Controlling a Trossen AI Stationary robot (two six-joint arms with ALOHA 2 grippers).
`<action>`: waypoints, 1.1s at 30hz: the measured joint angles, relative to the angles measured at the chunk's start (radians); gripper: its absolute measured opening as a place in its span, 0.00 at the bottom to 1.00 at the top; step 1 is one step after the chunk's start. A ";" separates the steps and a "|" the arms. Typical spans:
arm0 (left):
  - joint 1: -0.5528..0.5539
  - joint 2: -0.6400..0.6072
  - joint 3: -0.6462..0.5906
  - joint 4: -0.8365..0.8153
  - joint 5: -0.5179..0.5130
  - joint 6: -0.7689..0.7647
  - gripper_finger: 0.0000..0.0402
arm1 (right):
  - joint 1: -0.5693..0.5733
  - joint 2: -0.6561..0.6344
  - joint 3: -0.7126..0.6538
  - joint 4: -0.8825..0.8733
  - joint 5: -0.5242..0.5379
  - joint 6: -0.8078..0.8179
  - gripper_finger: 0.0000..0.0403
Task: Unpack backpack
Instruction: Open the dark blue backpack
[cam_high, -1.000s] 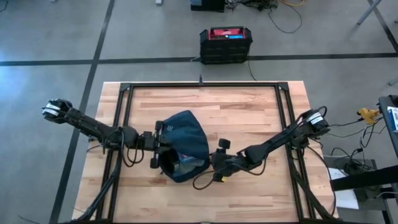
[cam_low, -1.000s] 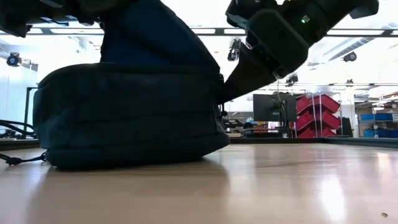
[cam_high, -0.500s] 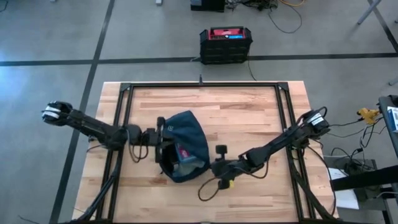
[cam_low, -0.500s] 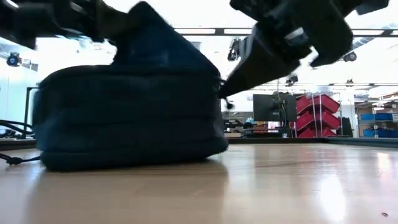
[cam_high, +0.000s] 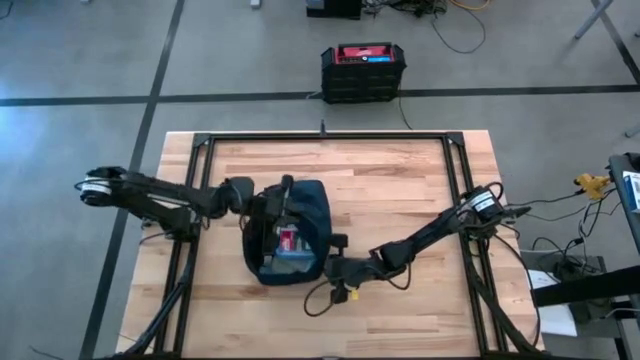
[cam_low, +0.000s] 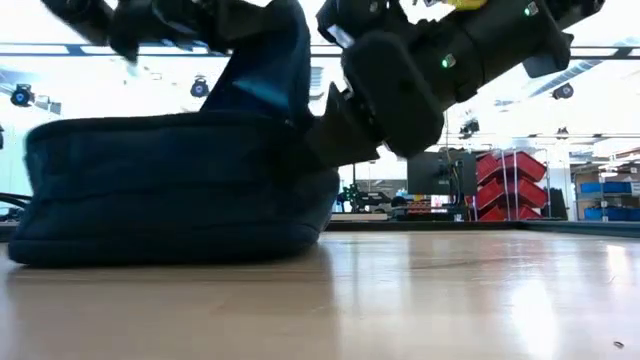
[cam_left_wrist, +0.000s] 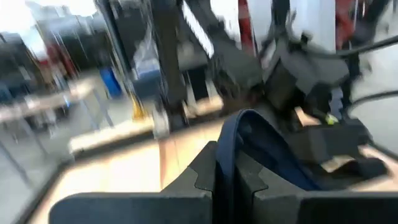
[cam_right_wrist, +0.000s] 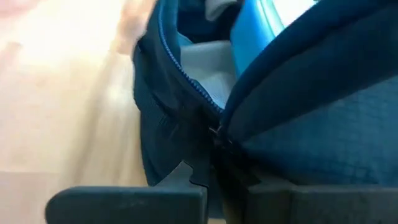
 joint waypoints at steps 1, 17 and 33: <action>-0.006 -0.024 0.037 -0.135 0.000 -0.003 0.04 | 0.000 -0.005 0.000 -0.020 0.008 0.006 0.00; -0.583 -0.153 0.071 -0.539 -0.714 -0.212 0.13 | 0.003 -0.049 -0.004 -0.146 0.023 -0.012 0.00; -0.828 0.106 0.386 -1.014 -1.223 -0.258 0.29 | 0.011 -0.049 0.088 -0.325 0.031 0.092 0.00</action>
